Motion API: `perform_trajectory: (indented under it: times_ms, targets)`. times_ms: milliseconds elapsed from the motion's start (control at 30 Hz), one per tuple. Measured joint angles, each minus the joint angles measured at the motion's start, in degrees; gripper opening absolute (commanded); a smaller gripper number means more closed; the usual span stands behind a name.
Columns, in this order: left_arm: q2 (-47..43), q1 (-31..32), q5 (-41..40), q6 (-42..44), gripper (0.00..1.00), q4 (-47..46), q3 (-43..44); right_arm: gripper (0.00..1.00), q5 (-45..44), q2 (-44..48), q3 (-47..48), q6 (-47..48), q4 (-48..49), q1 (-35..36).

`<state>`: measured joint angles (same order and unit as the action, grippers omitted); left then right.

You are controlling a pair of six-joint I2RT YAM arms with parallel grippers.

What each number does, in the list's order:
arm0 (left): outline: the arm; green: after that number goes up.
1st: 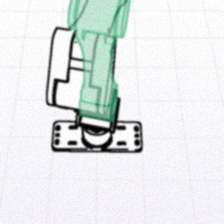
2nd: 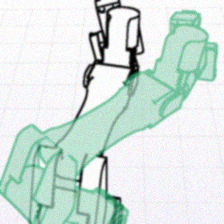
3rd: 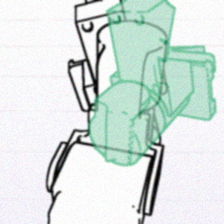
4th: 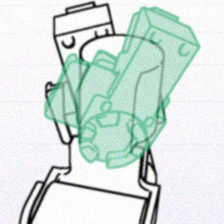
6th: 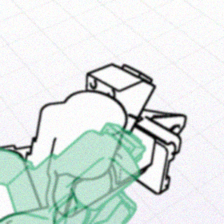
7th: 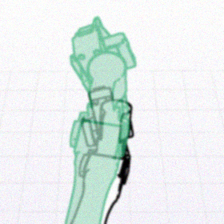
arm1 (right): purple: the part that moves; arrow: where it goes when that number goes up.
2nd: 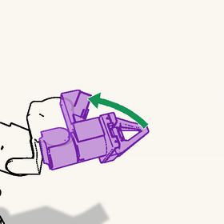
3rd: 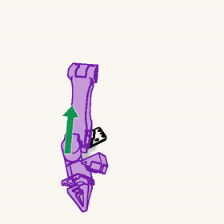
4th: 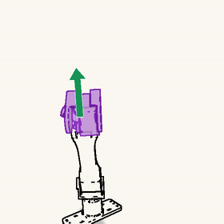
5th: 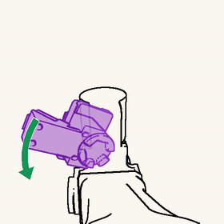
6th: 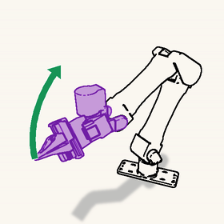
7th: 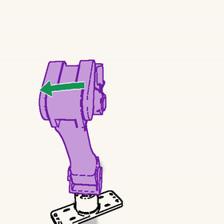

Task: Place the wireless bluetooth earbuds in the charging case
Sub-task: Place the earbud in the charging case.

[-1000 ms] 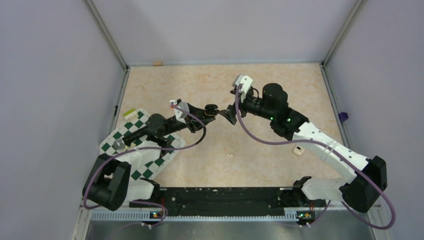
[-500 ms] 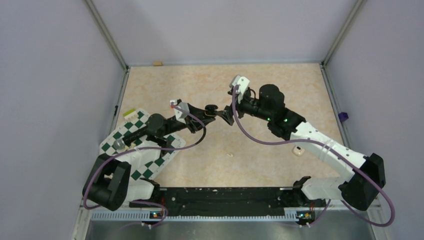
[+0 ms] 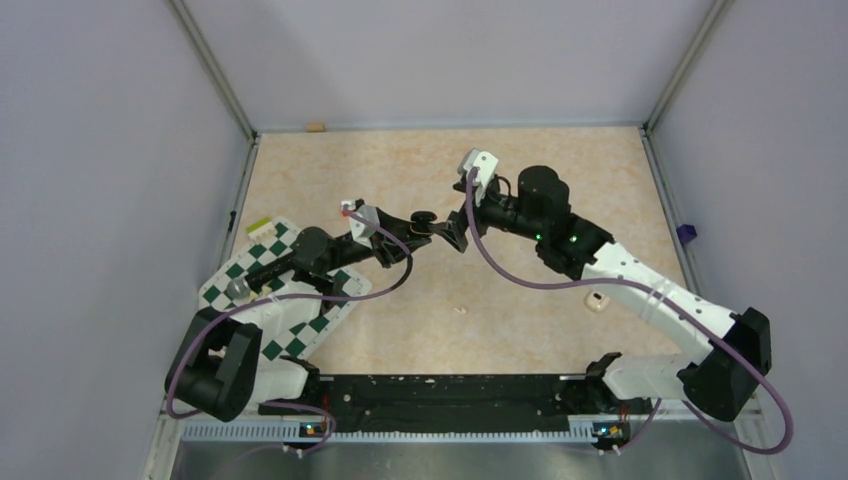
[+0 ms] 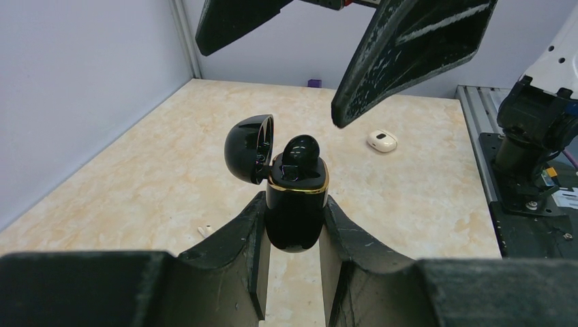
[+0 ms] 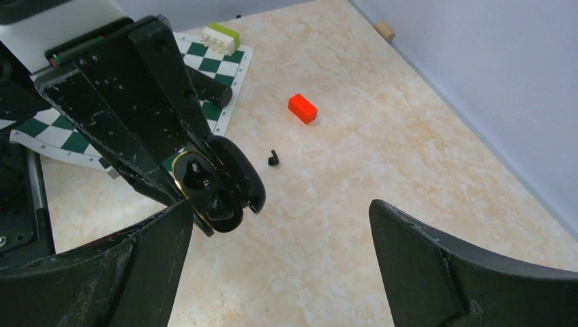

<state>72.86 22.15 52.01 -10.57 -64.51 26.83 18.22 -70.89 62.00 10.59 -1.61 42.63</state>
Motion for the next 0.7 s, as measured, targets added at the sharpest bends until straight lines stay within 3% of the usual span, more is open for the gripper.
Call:
perform_trajectory:
  times_ms: [400,700]
  targets:
    - [-1.88,-4.48,0.87,-2.38,0.0,3.34,1.68,0.96,-4.04,0.94,4.11,-3.78,-0.46,-6.47]
    - [-8.98,-14.34,3.34,0.74,0.0,21.2,9.16,0.92,-6.08,-12.96,10.54,-5.75,-1.88,-8.0]
